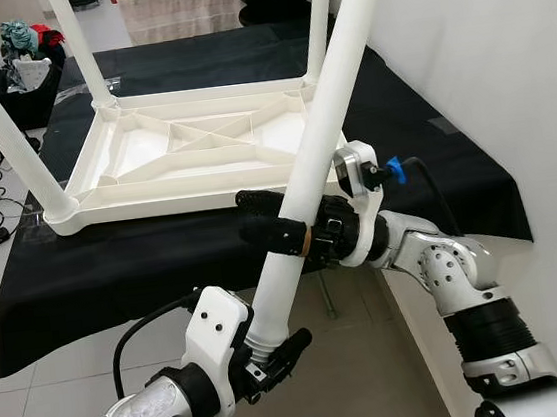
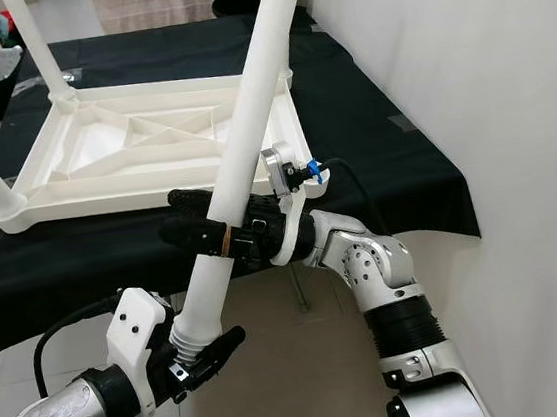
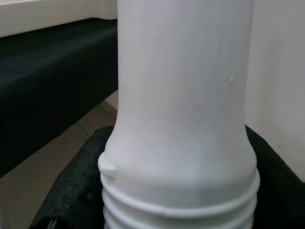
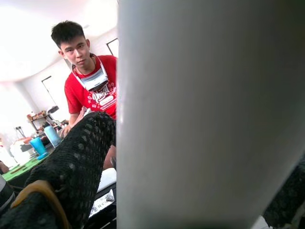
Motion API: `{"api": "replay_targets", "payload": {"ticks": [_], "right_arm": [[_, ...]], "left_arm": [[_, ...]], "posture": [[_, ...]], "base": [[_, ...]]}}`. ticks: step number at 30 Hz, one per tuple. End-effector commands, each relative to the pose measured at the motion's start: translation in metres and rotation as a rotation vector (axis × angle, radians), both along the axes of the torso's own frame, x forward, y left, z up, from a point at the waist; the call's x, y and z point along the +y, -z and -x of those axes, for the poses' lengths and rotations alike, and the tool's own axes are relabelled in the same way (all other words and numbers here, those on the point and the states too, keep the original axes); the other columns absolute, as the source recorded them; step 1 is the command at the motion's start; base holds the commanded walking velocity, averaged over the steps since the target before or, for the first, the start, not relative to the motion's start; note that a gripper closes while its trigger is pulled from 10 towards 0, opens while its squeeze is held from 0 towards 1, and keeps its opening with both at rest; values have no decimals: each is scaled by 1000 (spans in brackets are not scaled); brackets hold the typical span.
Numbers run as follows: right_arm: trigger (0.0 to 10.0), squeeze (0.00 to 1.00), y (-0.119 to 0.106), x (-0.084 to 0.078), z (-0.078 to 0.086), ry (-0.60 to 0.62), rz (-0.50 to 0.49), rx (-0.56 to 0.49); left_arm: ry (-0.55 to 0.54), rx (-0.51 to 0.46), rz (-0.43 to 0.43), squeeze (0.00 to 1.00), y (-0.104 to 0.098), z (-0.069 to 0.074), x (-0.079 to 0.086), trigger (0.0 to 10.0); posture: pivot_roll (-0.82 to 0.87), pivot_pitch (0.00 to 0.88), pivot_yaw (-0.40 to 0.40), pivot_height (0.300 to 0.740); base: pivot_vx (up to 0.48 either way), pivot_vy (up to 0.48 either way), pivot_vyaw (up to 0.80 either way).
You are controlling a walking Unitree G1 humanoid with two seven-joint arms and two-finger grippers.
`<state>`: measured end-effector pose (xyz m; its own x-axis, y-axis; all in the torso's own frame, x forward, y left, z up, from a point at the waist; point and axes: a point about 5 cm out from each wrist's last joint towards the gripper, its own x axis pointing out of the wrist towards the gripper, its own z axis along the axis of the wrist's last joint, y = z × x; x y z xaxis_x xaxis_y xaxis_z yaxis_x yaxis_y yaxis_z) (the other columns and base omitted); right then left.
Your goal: Building children table
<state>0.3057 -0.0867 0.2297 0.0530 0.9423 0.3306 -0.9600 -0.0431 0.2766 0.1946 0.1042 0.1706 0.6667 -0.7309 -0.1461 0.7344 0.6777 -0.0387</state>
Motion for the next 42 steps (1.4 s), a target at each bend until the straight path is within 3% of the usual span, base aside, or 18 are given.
{"api": "replay_targets", "payload": {"ticks": [1,12,13,14,17,18,30,39,40,42], "right_arm": [[10000,0,-1,3,5,-37,-3,-6],[10000,0,-4,7,9,-71,-5,5],[8824,0,-4,8,9,-76,-7,8],[2941,0,-4,8,10,-80,-8,10],[2941,0,-4,8,10,-83,-9,12],[0,0,-4,9,11,-86,-10,15],[0,0,-7,11,11,-89,-23,16],[0,0,-8,11,12,-87,-31,20],[0,0,-8,11,12,-87,-32,21],[0,0,-8,11,11,-86,-34,22]], "left_arm": [[28,5,-1,0,-1,4,-1,10000],[28,2,-4,0,-1,4,-1,10000],[28,1,-3,0,-1,3,-2,10000],[28,0,-3,0,-1,3,-2,10000],[27,-1,-1,0,-1,3,-2,10000],[28,-1,0,0,-1,3,-2,10000],[26,8,3,0,1,3,-3,10000],[24,75,11,0,7,3,-2,10000],[25,74,14,980,7,3,-2,10000],[37,69,34,1000,5,4,-2,10000]], "posture": [[109,143,-26,740],[106,137,-30,740],[103,134,-28,740],[103,134,-28,740],[105,135,-28,740],[105,134,-27,740],[102,134,-30,740],[102,138,-25,740],[102,138,-25,740],[102,136,-26,740]], "base": [[0,0,0],[0,0,0],[0,0,0],[0,0,0],[0,0,0],[0,0,0],[0,0,0],[0,0,0],[0,0,0],[0,0,0]]}}
